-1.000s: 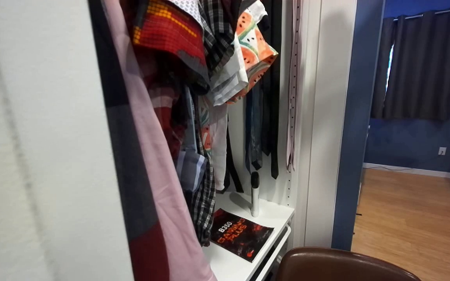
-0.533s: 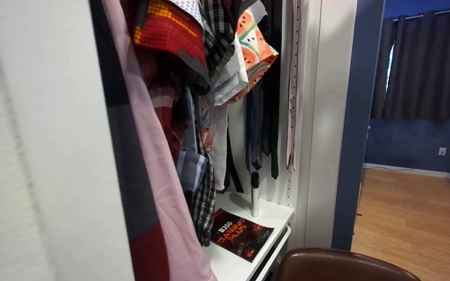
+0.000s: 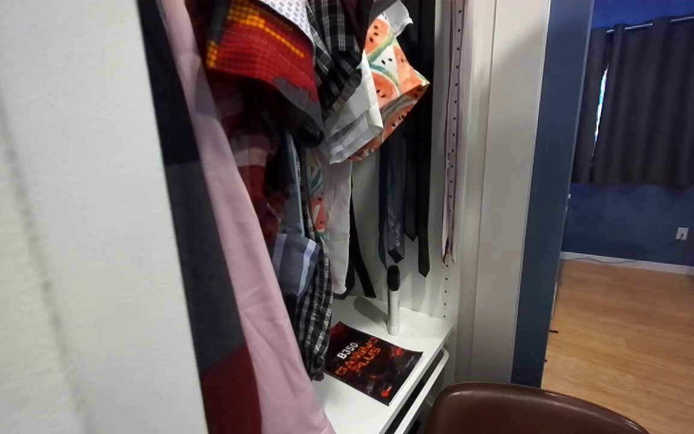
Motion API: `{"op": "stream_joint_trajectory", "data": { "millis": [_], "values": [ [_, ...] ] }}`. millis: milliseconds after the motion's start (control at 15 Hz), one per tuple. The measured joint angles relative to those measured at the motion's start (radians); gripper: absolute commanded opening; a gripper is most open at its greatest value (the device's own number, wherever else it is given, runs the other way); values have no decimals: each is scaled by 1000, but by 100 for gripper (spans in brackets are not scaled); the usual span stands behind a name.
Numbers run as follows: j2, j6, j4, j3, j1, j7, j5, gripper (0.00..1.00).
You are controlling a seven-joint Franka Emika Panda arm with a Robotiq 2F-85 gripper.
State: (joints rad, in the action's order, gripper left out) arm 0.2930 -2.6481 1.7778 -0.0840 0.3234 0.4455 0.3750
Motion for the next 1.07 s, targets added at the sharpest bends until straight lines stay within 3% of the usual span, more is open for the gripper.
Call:
{"op": "stream_joint_trajectory", "data": {
  "millis": [333,1067],
  "values": [
    [-8,-29,1,0,-6,0,-13,100],
    [-121,-317,1,-4,-25,-3,-78,100]
  ]
}}
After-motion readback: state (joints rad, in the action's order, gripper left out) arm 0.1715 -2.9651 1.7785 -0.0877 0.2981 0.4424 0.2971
